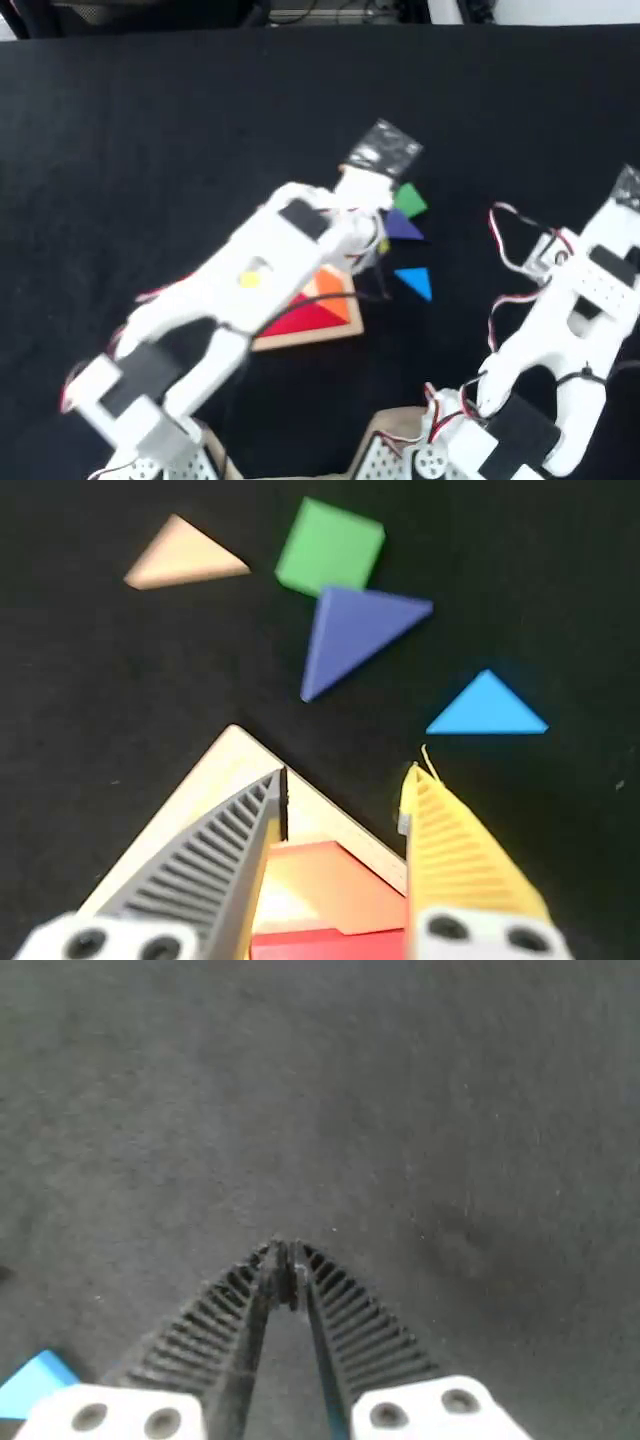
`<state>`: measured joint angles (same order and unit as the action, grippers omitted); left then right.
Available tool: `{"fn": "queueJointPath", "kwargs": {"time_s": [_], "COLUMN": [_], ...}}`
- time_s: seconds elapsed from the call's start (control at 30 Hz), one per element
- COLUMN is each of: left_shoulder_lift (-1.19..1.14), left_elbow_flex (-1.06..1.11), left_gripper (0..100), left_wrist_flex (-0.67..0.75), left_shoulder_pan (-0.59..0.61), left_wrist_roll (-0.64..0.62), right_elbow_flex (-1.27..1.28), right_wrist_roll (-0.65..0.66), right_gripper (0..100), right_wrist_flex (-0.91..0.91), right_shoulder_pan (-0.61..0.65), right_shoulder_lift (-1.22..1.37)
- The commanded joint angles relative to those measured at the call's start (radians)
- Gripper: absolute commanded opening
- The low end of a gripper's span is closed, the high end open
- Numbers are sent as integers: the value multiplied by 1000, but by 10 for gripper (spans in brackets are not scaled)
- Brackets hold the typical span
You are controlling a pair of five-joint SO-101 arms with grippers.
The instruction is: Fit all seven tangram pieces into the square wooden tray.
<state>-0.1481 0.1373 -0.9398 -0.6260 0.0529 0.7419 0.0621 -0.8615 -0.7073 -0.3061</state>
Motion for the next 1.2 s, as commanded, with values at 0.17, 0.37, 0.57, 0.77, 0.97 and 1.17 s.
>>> {"fn": "queueJointPath", "kwargs": {"time_s": [0.17, 0.37, 0.57, 0.77, 0.97, 1.17], "left_shoulder_lift": [-235, -281, -327, -399, -483, -546], "left_elbow_flex": [-369, -355, -361, -367, -424, -481], "left_gripper": [198, 198, 203, 268, 280, 280], "left_wrist_flex": [-170, -41, 209, 265, 267, 265], "left_shoulder_pan": [-122, -90, -13, 45, 74, 53], "left_wrist_roll": [-201, -164, -135, -107, -107, -110], "right_elbow_flex": [1, -31, -28, -24, -24, -22], "right_wrist_roll": [-51, -72, -64, -63, -63, -63], "right_gripper": [12, 12, 12, 12, 12, 12], "right_wrist_flex": [121, 124, 124, 127, 129, 129], "right_shoulder_pan": [-95, -126, -54, -40, -40, -9], "right_shoulder_lift": [65, 130, 139, 145, 145, 145]}}
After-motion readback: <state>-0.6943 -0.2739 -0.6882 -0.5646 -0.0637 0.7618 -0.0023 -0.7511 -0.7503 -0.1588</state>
